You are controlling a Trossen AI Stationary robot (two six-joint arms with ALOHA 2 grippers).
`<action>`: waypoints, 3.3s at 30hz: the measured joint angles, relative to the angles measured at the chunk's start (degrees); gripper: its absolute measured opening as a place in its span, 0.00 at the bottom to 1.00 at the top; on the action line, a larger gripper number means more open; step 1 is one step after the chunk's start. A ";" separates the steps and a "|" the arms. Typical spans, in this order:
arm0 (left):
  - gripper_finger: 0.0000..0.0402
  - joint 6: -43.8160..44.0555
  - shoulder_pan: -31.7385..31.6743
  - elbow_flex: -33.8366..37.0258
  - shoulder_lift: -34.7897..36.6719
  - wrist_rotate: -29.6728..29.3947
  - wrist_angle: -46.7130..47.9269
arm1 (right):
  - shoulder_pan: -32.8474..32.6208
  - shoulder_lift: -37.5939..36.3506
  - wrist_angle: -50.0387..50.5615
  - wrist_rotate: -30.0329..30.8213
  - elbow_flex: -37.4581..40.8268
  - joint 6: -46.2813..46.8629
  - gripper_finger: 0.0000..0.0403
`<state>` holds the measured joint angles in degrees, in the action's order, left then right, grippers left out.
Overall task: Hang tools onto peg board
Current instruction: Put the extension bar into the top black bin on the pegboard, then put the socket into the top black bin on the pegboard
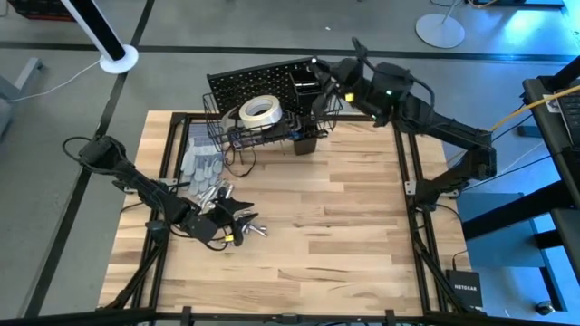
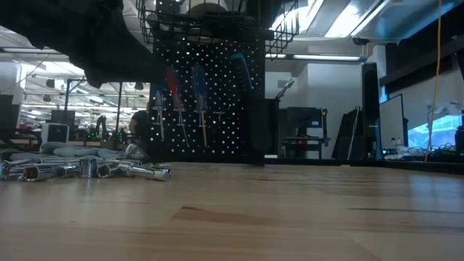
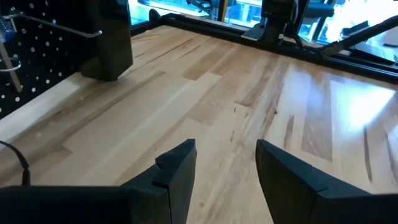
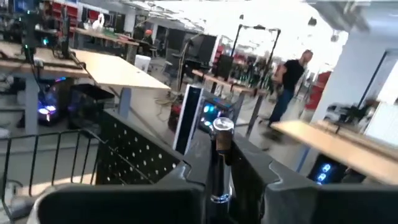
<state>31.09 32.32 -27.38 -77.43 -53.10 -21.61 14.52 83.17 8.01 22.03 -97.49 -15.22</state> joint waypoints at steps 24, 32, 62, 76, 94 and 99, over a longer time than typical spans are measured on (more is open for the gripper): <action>0.39 0.40 -0.02 0.00 0.02 0.39 -0.04 | -10.09 -5.10 16.43 -10.17 -0.04 1.67 0.48; 0.39 0.47 -0.02 0.00 0.02 0.39 -0.07 | -20.18 -2.88 23.51 -16.24 10.21 7.40 0.45; 0.39 11.65 6.22 -0.02 0.55 0.39 10.82 | -26.72 39.44 -26.24 -13.49 28.32 18.42 0.45; 0.39 12.57 6.72 -0.02 0.55 0.08 12.07 | -26.00 43.44 -30.81 -14.54 28.09 20.80 0.45; 0.39 12.52 6.67 -0.02 0.52 -0.26 12.16 | -25.78 42.76 -28.57 -13.90 28.14 17.85 0.26; 0.39 12.54 6.67 -0.02 0.52 -0.26 12.14 | -25.57 38.99 -26.71 -13.10 28.37 17.60 0.37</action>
<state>43.63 38.98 -27.40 -76.90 -53.36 -9.47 -11.05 122.16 -18.69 8.93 -69.12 2.38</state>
